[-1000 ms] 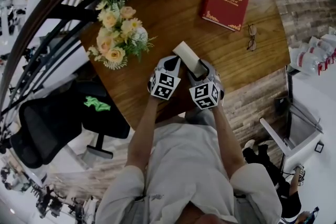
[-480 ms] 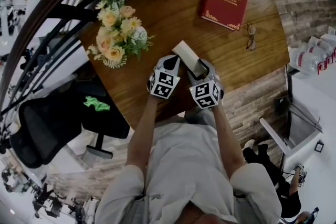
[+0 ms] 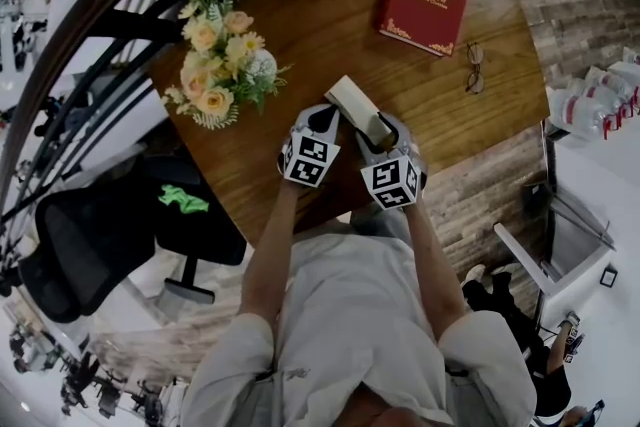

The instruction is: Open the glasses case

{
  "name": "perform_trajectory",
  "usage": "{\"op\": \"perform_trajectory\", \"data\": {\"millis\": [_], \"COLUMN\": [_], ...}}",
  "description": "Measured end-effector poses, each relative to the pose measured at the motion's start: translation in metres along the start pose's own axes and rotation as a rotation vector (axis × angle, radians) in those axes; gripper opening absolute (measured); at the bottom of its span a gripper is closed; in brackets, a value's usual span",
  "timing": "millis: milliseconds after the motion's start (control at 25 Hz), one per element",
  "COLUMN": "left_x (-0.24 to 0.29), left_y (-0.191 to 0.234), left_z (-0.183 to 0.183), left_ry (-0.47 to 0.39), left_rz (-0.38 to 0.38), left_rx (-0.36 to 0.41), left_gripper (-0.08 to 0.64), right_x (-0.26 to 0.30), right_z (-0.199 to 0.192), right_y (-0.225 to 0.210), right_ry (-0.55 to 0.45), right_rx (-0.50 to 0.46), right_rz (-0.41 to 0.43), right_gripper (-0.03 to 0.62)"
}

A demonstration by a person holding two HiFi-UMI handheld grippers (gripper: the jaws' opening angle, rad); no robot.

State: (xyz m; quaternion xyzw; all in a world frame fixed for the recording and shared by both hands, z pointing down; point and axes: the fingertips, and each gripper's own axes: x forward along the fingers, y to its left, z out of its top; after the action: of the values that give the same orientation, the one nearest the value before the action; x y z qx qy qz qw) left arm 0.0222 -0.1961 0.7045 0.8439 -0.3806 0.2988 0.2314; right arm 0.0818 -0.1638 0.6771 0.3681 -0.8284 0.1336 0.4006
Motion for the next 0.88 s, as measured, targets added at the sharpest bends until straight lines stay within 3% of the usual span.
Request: {"op": "perform_trajectory", "data": {"millis": [640,880], "left_x": [0.000,0.000], "left_y": [0.000,-0.001], "left_z": [0.001,0.001], "left_ry": [-0.006,-0.007], "left_rz": [0.000,0.000], "left_rx": [0.001,-0.004], "left_gripper": [0.020,0.020], "right_x": [-0.007,-0.011], "right_z": [0.006,0.009], "right_y": [0.004,-0.002], "right_ry": [-0.049,-0.062], "right_rx": [0.044,0.055], "right_rz": [0.035,0.024], "right_gripper": [0.089,0.065]}}
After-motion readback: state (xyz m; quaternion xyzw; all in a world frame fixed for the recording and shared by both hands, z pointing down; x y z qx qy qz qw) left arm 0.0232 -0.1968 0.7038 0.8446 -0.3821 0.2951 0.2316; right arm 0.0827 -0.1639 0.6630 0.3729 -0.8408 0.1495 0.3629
